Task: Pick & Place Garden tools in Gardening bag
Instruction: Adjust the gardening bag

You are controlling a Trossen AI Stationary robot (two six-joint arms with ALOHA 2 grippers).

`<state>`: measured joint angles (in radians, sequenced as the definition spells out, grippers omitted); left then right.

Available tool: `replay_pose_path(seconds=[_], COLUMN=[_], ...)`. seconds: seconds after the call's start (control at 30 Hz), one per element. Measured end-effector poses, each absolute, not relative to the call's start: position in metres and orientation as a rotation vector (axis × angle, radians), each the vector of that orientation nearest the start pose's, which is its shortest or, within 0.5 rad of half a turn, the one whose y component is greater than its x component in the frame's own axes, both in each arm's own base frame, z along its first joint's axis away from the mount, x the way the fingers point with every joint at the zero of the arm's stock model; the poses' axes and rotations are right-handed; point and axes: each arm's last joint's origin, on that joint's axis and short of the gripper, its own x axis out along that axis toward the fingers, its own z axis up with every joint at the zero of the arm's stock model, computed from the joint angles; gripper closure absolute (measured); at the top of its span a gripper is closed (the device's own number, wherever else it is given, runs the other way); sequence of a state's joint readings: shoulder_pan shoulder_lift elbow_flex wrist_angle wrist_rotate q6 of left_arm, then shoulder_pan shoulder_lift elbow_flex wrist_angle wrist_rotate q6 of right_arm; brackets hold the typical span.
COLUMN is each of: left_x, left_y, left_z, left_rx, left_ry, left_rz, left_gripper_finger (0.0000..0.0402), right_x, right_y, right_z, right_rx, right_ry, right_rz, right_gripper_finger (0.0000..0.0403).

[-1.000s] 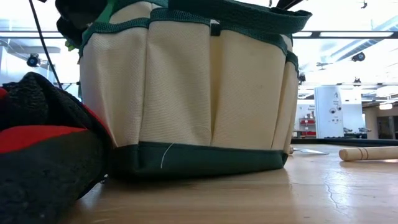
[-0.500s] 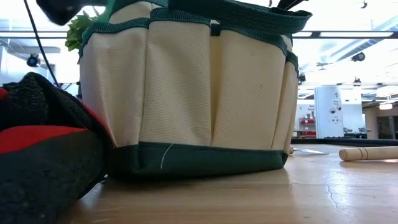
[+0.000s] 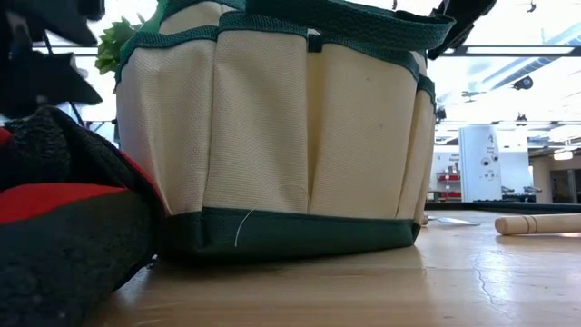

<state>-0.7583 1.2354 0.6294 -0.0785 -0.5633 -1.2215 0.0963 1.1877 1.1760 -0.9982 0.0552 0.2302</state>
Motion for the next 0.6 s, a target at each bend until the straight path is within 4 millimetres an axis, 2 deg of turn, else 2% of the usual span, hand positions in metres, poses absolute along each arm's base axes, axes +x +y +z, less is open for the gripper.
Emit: replay_pose_path(seconds=[0.13, 0.27, 0.4, 0.47, 0.6], left_x=[0.189, 0.193, 0.196, 0.197, 0.204], left_y=[-0.157, -0.163, -0.170, -0.173, -0.177], left_z=[0.186, 0.185, 0.182, 0.179, 0.175], left_rx=[-0.835, -0.913, -0.913, -0.852, -0.602], left_ry=[0.530, 0.524, 0.605, 0.629, 0.615], left_rz=[0.121, 0.022, -0.067, -0.101, -0.150], left_gripper_finger=[0.0152, 0.0152, 0.0152, 0.0152, 0.0153], right_x=[0.228, 0.231, 0.233, 0.235, 0.236], right_y=[0.027, 0.027, 0.024, 0.022, 0.018], right_z=[0.307, 0.302, 0.303, 0.305, 0.309], right_rx=[0.138, 0.127, 0.081, 0.059, 0.006], right_ry=[0.940, 0.919, 0.898, 0.873, 0.854], right_rz=[-0.035, -0.030, -0.025, -0.022, -0.039], right_gripper_finger=[0.0338, 0.0339, 0.0338, 0.0337, 0.0338])
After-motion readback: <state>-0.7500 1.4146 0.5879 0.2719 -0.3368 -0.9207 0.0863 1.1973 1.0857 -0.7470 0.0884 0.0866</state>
